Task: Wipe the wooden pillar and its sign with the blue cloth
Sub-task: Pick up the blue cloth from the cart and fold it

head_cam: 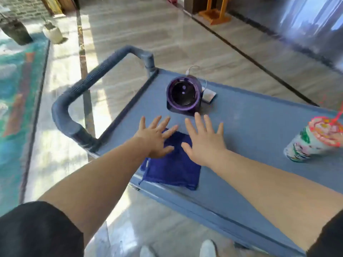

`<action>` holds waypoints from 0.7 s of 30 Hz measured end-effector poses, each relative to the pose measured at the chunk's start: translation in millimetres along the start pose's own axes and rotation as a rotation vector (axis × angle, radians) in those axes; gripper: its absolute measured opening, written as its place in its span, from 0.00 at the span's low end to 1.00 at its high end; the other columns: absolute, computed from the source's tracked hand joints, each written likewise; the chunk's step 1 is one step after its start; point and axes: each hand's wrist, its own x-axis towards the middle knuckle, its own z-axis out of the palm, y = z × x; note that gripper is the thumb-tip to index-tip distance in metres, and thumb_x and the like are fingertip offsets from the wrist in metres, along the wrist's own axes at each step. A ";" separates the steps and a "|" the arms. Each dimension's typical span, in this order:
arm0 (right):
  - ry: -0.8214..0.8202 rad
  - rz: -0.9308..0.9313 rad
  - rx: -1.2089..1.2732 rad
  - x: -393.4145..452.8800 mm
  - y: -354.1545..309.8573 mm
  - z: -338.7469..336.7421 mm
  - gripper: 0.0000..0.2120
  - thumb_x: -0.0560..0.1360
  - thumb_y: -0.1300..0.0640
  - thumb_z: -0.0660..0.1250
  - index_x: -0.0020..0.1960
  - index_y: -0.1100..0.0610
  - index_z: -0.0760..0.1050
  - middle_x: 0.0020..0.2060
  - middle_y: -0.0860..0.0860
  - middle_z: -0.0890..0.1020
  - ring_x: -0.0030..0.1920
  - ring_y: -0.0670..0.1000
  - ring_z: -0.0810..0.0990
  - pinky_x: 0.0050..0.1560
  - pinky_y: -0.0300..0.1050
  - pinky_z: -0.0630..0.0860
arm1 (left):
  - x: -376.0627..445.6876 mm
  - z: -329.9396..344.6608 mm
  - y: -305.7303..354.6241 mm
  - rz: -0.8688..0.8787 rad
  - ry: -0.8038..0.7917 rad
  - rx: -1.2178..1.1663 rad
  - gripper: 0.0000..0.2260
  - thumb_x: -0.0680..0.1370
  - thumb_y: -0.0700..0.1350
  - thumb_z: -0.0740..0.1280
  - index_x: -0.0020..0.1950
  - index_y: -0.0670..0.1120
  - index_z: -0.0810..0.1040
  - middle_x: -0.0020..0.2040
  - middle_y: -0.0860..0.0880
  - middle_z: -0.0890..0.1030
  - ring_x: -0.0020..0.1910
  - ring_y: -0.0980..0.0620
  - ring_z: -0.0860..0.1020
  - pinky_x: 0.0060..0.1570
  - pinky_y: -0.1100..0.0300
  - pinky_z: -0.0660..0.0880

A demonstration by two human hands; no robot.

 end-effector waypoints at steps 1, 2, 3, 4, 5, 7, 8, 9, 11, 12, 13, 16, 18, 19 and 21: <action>-0.032 0.006 -0.012 -2.0 -1.1 6.8 0.36 0.75 0.36 0.47 0.76 0.48 0.37 0.77 0.53 0.39 0.76 0.59 0.40 0.69 0.71 0.46 | 1.9 5.7 2.7 0.019 -0.002 -0.004 0.34 0.75 0.68 0.48 0.75 0.59 0.37 0.78 0.51 0.38 0.77 0.47 0.40 0.69 0.32 0.43; -0.041 0.000 -0.004 -1.7 -1.1 14.1 0.36 0.75 0.36 0.48 0.76 0.49 0.38 0.77 0.54 0.40 0.76 0.58 0.41 0.70 0.70 0.46 | 4.9 11.0 3.7 0.036 -0.002 -0.029 0.34 0.75 0.67 0.49 0.76 0.58 0.39 0.78 0.51 0.40 0.77 0.47 0.41 0.69 0.33 0.44; -0.057 -0.004 -0.003 -4.0 -0.5 23.9 0.36 0.76 0.36 0.48 0.77 0.49 0.39 0.77 0.54 0.42 0.77 0.58 0.42 0.71 0.68 0.45 | 6.2 19.9 4.8 0.048 -0.004 -0.059 0.34 0.76 0.66 0.50 0.76 0.57 0.41 0.79 0.50 0.42 0.77 0.47 0.42 0.70 0.35 0.46; -0.063 -0.013 0.004 -7.0 0.8 34.0 0.36 0.76 0.37 0.48 0.77 0.50 0.40 0.77 0.55 0.44 0.77 0.57 0.44 0.72 0.66 0.45 | 5.9 28.7 4.3 0.059 0.002 -0.099 0.33 0.76 0.65 0.52 0.77 0.56 0.43 0.79 0.50 0.43 0.77 0.47 0.44 0.70 0.37 0.47; -0.073 -0.018 0.010 -9.0 0.4 40.0 0.36 0.76 0.37 0.48 0.77 0.52 0.42 0.77 0.55 0.47 0.76 0.57 0.46 0.72 0.65 0.46 | 6.4 35.2 4.1 0.070 0.011 -0.134 0.33 0.76 0.64 0.53 0.77 0.55 0.45 0.79 0.49 0.45 0.77 0.47 0.45 0.71 0.39 0.49; -0.061 -0.023 0.007 -10.8 0.1 48.5 0.36 0.76 0.38 0.49 0.77 0.56 0.46 0.76 0.57 0.54 0.75 0.58 0.52 0.73 0.61 0.49 | 6.3 42.9 3.2 0.077 0.049 -0.184 0.33 0.76 0.63 0.55 0.77 0.54 0.48 0.79 0.49 0.48 0.77 0.46 0.47 0.71 0.42 0.51; -0.034 -0.019 0.008 -10.0 0.4 49.6 0.37 0.75 0.37 0.50 0.76 0.58 0.50 0.74 0.57 0.58 0.73 0.59 0.57 0.72 0.59 0.53 | 7.2 43.6 2.2 0.070 0.076 -0.207 0.33 0.76 0.63 0.56 0.77 0.54 0.50 0.79 0.49 0.50 0.77 0.45 0.48 0.71 0.42 0.52; -0.011 -0.013 0.017 -9.5 0.8 49.8 0.37 0.74 0.37 0.51 0.75 0.59 0.53 0.72 0.57 0.63 0.70 0.59 0.61 0.70 0.57 0.56 | 8.7 43.8 1.7 0.056 0.090 -0.245 0.34 0.75 0.63 0.58 0.77 0.55 0.51 0.78 0.50 0.52 0.77 0.45 0.48 0.71 0.42 0.52; 0.010 -0.014 0.055 -8.3 1.6 49.4 0.37 0.73 0.36 0.54 0.74 0.59 0.56 0.67 0.56 0.68 0.65 0.60 0.66 0.67 0.55 0.61 | 10.1 43.2 2.0 0.026 0.090 -0.305 0.35 0.73 0.64 0.61 0.76 0.55 0.52 0.77 0.51 0.56 0.76 0.43 0.48 0.70 0.38 0.53; 0.014 -0.012 0.078 -8.0 1.9 48.8 0.37 0.73 0.36 0.55 0.73 0.58 0.57 0.66 0.56 0.69 0.64 0.59 0.67 0.66 0.54 0.62 | 10.2 42.5 2.3 0.017 0.101 -0.314 0.36 0.72 0.64 0.62 0.76 0.56 0.53 0.76 0.51 0.58 0.76 0.43 0.49 0.70 0.38 0.54; 0.013 -0.008 0.096 -7.9 2.2 47.2 0.36 0.73 0.37 0.56 0.73 0.57 0.58 0.65 0.55 0.70 0.63 0.59 0.68 0.65 0.54 0.63 | 10.4 41.7 2.4 0.011 0.114 -0.312 0.35 0.72 0.64 0.62 0.75 0.56 0.54 0.74 0.51 0.60 0.75 0.43 0.52 0.69 0.39 0.55; 0.009 -0.030 0.141 -7.3 0.2 42.8 0.31 0.73 0.39 0.58 0.70 0.55 0.62 0.61 0.54 0.73 0.60 0.58 0.70 0.60 0.53 0.66 | 9.2 35.1 4.9 -0.025 0.121 -0.312 0.31 0.72 0.63 0.63 0.72 0.55 0.60 0.67 0.49 0.68 0.69 0.45 0.62 0.66 0.44 0.59; -0.019 -0.052 0.161 -6.0 -3.1 36.7 0.24 0.74 0.42 0.60 0.65 0.54 0.67 0.59 0.53 0.74 0.59 0.57 0.71 0.58 0.52 0.68 | 7.6 31.1 9.4 -0.046 0.087 -0.311 0.27 0.73 0.61 0.63 0.68 0.53 0.65 0.63 0.48 0.72 0.64 0.44 0.68 0.62 0.46 0.63; -0.030 -0.063 0.172 -5.5 -4.8 33.5 0.21 0.75 0.44 0.61 0.63 0.54 0.68 0.58 0.53 0.75 0.58 0.57 0.72 0.58 0.51 0.69 | 5.7 29.7 12.2 -0.047 0.071 -0.319 0.24 0.73 0.59 0.63 0.66 0.52 0.67 0.60 0.47 0.74 0.61 0.43 0.70 0.60 0.47 0.65; -0.060 -0.066 0.212 -6.0 -6.1 27.3 0.17 0.75 0.49 0.62 0.61 0.55 0.69 0.57 0.54 0.75 0.58 0.57 0.73 0.57 0.51 0.70 | -0.3 29.0 17.2 -0.049 0.064 -0.399 0.18 0.74 0.55 0.63 0.61 0.49 0.71 0.56 0.47 0.77 0.56 0.43 0.74 0.53 0.50 0.70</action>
